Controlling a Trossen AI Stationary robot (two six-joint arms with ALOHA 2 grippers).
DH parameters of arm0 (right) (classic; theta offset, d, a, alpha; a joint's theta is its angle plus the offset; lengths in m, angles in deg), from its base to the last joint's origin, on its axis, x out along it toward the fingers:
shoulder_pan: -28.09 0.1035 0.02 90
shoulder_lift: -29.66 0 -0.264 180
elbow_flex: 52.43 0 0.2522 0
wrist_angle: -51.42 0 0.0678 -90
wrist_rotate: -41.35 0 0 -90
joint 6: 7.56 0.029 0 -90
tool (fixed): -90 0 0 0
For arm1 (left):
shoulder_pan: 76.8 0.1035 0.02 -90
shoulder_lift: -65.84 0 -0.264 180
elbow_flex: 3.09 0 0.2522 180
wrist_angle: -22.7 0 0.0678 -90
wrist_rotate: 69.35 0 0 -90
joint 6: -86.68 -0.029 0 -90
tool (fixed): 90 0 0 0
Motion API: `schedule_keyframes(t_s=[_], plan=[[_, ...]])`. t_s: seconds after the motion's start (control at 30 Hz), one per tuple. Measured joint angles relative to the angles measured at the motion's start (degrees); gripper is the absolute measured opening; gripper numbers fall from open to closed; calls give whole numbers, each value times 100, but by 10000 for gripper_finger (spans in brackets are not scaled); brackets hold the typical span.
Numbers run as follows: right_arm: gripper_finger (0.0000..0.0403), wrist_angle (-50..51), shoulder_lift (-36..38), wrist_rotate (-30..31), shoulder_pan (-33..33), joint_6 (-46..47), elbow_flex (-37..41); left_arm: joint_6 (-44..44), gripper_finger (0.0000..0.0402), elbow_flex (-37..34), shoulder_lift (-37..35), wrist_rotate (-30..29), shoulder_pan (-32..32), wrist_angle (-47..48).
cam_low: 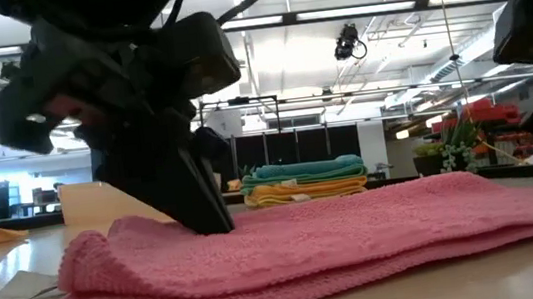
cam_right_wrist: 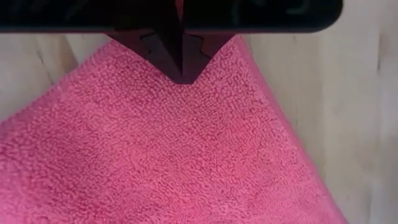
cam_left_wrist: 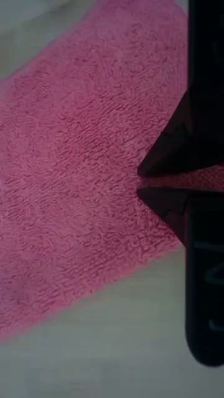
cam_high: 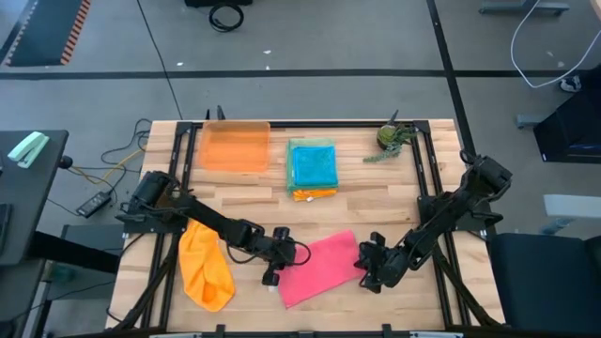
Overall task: Fold microfiber towels
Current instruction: Fold the pink towel
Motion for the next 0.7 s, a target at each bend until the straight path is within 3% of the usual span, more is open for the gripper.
schedule_keyframes(t_s=[0.2,0.43,0.57,0.7], plan=[[4,446,42,327,-457,-734,-11,250,30,13,127,348,-83,-210],[3,883,644,307,-1525,-2205,28,38,23,76,-74,748,-182,-344],[3,948,1389,-65,-1874,-2516,1,-501,22,214,-675,650,-56,-327],[3,699,1887,-173,-1626,-2300,-14,-1043,13,203,-916,171,131,-300]])
